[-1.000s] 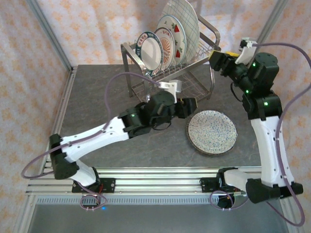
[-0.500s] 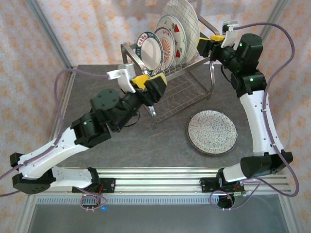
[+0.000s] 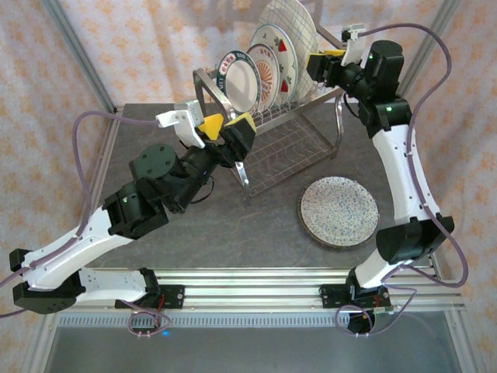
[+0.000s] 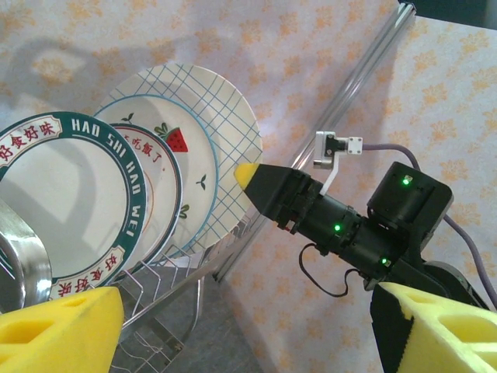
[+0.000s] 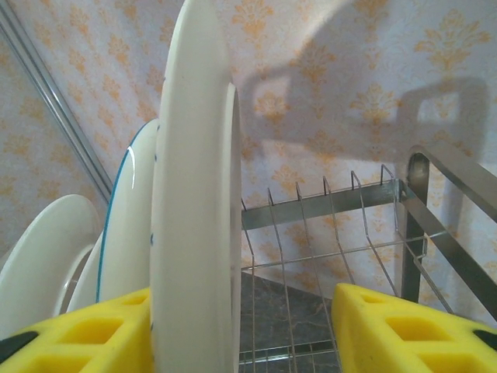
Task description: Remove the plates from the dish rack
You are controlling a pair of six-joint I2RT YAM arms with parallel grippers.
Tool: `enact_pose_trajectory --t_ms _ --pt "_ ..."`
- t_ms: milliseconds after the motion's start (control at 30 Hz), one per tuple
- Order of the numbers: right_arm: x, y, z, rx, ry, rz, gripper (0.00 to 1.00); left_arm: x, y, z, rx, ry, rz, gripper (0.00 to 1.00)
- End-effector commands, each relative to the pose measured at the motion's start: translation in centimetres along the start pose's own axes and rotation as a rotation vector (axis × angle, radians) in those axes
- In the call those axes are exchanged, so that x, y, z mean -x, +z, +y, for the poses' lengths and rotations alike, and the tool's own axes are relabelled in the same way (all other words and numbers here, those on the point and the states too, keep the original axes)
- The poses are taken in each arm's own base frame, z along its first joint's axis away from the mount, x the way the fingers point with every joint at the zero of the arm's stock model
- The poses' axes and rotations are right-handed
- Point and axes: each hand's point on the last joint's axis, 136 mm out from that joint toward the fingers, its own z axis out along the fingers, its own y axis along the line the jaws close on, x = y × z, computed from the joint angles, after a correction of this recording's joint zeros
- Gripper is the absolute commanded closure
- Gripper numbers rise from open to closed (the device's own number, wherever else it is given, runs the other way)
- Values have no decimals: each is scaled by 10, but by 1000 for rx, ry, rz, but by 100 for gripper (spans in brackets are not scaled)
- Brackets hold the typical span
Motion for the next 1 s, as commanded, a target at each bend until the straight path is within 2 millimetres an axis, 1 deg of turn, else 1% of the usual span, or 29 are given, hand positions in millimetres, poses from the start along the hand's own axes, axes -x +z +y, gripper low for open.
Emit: enact_pose_trajectory --t_ms 0,100,300,467,600,767,967 --pt "11 2 13 38 -30 -10 48 13 -7 5 21 15 -32 18" --pt "7 9 12 33 -25 10 52 14 -6 4 14 15 -35 17" --pt "4 19 10 34 -15 25 63 18 -7 1 1 12 -47 17" --pt "0 25 13 40 -16 47 71 21 -8 0 -2 8 -56 17" --pt "-3 29 18 44 -18 59 83 25 -9 -1 -6 5 -69 17" --pt "1 30 24 41 -27 52 99 32 -10 -1 -6 0 -97 17" --pt "10 26 28 0 -51 37 100 36 -11 -4 -14 -5 -115 17"
